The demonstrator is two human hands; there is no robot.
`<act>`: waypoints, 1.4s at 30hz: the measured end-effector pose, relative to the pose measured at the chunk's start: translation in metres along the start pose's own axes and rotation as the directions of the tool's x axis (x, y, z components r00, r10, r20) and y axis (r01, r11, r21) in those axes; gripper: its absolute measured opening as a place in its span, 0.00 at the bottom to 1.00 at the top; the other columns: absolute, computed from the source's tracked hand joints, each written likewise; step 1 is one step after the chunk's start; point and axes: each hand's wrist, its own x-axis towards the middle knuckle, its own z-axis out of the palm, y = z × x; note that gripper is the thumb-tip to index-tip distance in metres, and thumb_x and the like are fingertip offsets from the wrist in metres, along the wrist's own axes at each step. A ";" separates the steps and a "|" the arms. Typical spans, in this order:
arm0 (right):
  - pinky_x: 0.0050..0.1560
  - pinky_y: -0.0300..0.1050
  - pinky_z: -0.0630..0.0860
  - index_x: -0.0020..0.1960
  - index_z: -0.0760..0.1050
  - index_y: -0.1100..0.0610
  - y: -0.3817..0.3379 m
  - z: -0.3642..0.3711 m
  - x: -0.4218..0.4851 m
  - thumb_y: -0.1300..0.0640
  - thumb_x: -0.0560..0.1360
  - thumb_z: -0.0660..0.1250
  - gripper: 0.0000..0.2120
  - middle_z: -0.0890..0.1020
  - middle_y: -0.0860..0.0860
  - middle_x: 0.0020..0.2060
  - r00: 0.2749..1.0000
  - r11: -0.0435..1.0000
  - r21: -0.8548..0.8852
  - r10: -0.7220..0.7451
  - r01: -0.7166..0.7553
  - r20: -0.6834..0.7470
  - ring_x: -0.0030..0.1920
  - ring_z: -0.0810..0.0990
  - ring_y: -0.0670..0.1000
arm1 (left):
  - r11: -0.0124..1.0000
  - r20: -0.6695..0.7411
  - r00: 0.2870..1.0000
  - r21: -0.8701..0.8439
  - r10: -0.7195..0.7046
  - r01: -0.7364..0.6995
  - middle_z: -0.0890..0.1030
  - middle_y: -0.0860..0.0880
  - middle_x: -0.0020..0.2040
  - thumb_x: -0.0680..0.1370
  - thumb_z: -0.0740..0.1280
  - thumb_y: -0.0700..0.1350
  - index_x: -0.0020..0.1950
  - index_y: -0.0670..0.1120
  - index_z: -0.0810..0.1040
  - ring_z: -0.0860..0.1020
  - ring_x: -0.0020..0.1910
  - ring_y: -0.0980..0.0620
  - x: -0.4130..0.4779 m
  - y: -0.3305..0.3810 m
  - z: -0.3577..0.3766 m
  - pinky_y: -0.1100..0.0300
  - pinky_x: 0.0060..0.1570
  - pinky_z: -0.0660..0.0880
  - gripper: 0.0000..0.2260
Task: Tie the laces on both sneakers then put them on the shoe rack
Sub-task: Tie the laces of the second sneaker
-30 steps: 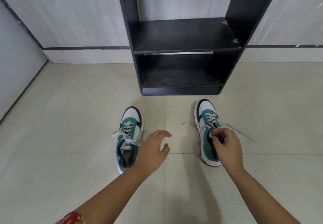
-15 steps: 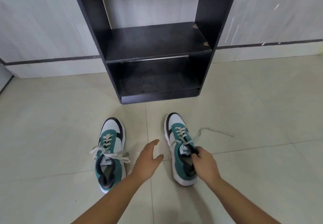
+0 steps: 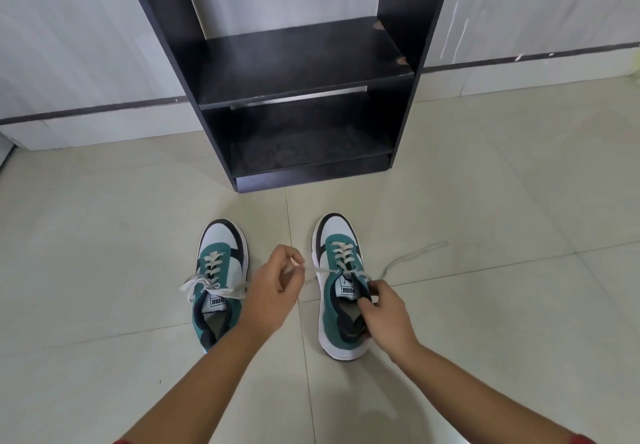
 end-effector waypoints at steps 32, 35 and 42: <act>0.36 0.42 0.70 0.44 0.74 0.52 -0.010 -0.026 0.019 0.56 0.73 0.64 0.01 0.80 0.52 0.34 0.965 0.949 -0.210 -0.202 0.235 0.167 0.35 0.76 0.51 | 0.946 0.190 0.978 0.325 -0.080 0.015 0.75 0.53 0.44 0.78 0.62 0.43 0.52 0.48 0.77 0.75 0.44 0.53 0.000 -0.015 0.027 0.59 0.45 0.73 0.06; 0.34 0.37 0.68 0.43 0.75 0.48 -0.017 -0.028 0.021 0.53 0.72 0.65 0.01 0.78 0.44 0.31 0.955 0.930 -0.253 -0.218 0.265 0.199 0.33 0.75 0.43 | 0.916 0.204 0.978 0.398 -0.035 -0.050 0.74 0.51 0.49 0.79 0.59 0.43 0.52 0.45 0.76 0.77 0.45 0.51 0.004 -0.012 0.025 0.56 0.48 0.75 0.07; 0.40 0.39 0.72 0.46 0.76 0.55 -0.024 -0.027 0.020 0.55 0.76 0.63 0.05 0.82 0.47 0.42 0.960 0.939 -0.235 -0.209 0.249 0.185 0.44 0.80 0.49 | 0.881 0.221 0.975 0.459 0.009 -0.112 0.83 0.51 0.48 0.77 0.64 0.49 0.53 0.50 0.81 0.78 0.47 0.52 0.011 -0.007 0.022 0.53 0.57 0.70 0.09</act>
